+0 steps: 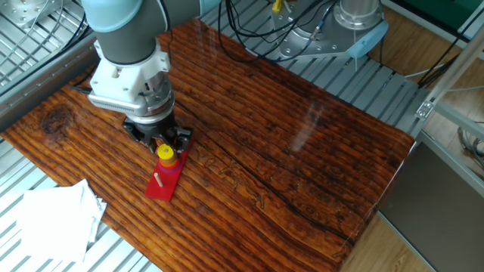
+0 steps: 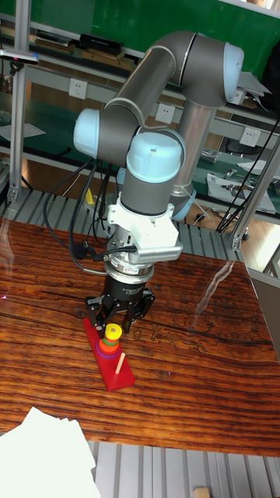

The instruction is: Take out one Hanoi block and throw it aside

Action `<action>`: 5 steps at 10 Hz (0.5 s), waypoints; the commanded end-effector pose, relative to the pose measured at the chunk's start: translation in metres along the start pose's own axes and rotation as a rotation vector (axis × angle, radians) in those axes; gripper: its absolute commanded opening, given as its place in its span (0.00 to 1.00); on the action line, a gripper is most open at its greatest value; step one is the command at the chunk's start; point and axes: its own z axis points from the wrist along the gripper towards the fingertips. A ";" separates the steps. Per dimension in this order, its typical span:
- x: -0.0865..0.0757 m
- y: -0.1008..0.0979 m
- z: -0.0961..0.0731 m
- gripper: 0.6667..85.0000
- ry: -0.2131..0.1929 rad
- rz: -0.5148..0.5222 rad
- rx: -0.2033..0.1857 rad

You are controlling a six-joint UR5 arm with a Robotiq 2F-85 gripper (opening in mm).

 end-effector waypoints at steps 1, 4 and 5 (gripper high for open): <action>-0.001 0.002 -0.001 0.59 -0.002 0.004 -0.006; -0.001 0.004 0.000 0.57 -0.003 0.006 -0.009; 0.000 0.004 0.000 0.55 -0.002 0.009 -0.006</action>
